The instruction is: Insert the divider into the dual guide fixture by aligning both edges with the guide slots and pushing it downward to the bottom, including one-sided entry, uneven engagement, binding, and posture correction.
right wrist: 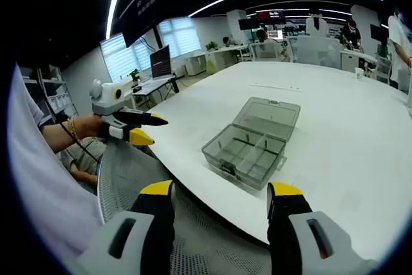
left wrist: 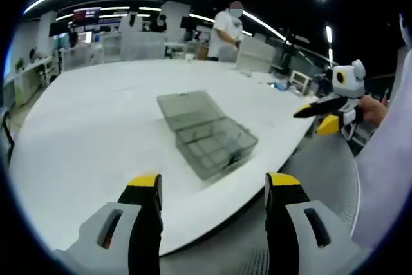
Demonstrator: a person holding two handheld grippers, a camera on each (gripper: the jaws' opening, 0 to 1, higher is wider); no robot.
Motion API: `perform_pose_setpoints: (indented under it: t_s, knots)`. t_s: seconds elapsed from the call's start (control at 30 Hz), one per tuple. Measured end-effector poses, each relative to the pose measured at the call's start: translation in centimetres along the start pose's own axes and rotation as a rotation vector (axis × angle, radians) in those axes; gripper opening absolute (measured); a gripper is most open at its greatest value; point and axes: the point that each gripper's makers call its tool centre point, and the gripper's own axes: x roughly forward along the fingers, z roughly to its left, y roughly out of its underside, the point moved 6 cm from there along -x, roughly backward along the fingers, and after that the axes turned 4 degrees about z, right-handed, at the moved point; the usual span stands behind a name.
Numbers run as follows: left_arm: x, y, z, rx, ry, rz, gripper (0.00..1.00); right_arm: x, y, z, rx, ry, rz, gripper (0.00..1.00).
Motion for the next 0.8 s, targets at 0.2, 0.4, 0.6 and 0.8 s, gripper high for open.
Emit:
perform_pose_setpoints:
  t_s: [0.2,0.4,0.6,0.8]
  knots:
    - [-0.2,0.0,0.2,-0.001,-0.018,0.013,0.62,-0.2,0.6,-0.1,0.018,0.009,-0.003,0.55]
    - [-0.4,0.1,0.8,-0.012,-0.055,0.038,0.60,-0.2,1.1,-0.2,0.027,0.025,-0.005,0.54]
    - [-0.4,0.2,1.4,-0.033,-0.091,0.070,0.57,-0.1,1.9,0.0,0.011,0.033,0.019,0.50]
    - [0.0,-0.2,2.7,-0.121,-0.140,0.097,0.53,0.0,2.4,-0.1,0.015,0.040,0.033,0.48]
